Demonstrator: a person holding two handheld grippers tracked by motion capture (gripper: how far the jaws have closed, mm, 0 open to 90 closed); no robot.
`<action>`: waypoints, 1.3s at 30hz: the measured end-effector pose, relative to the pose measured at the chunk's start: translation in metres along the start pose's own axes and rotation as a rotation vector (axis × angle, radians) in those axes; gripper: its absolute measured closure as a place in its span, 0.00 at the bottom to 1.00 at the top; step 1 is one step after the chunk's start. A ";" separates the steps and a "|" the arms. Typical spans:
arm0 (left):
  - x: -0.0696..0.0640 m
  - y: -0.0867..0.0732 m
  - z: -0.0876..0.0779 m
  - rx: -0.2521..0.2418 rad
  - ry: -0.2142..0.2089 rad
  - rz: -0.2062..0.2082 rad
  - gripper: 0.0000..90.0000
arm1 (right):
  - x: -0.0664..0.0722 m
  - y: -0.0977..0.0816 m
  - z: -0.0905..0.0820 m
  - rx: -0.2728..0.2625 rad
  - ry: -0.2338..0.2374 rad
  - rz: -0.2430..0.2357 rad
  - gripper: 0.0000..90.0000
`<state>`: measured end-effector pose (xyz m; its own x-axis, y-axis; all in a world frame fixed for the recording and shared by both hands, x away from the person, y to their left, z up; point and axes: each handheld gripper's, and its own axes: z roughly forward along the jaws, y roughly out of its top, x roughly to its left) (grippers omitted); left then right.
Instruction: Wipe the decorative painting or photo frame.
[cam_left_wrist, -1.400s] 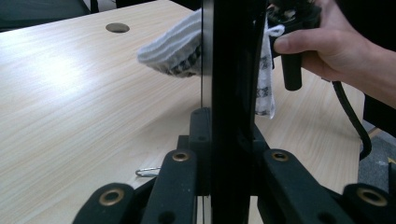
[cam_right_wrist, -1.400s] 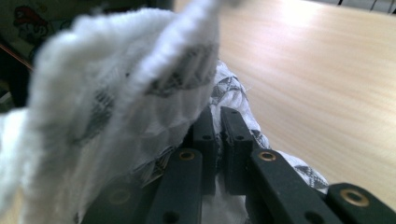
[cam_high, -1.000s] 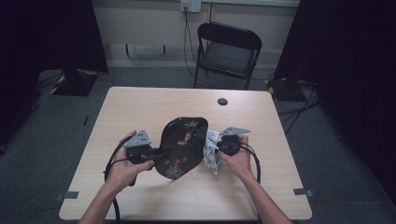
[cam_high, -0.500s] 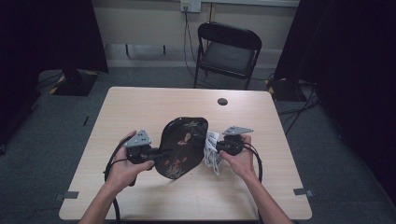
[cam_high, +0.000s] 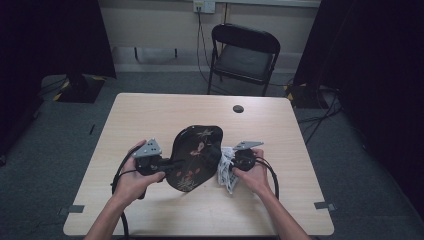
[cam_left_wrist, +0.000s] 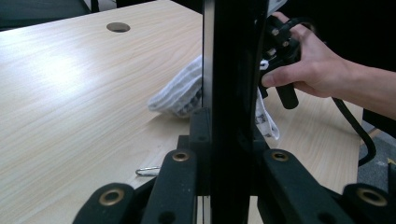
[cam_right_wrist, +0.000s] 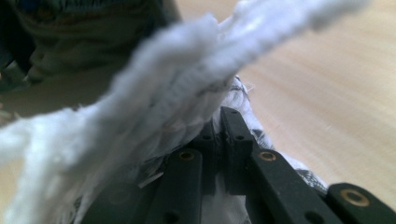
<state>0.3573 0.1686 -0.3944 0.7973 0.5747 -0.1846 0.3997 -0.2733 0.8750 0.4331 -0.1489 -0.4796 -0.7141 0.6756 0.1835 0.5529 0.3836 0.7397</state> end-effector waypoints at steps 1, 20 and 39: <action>0.000 0.000 0.000 0.000 0.000 0.000 0.90 | 0.000 -0.001 0.001 0.001 0.003 -0.005 0.96; 0.001 -0.001 0.000 -0.002 -0.004 -0.001 0.90 | 0.004 -0.006 0.009 0.033 0.008 -0.022 0.96; 0.001 0.000 0.002 -0.004 -0.004 -0.008 0.89 | 0.005 -0.007 0.010 0.046 -0.003 -0.031 0.96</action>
<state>0.3585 0.1676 -0.3954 0.7961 0.5734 -0.1934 0.4042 -0.2660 0.8751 0.4300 -0.1411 -0.4903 -0.7298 0.6650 0.1589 0.5500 0.4329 0.7142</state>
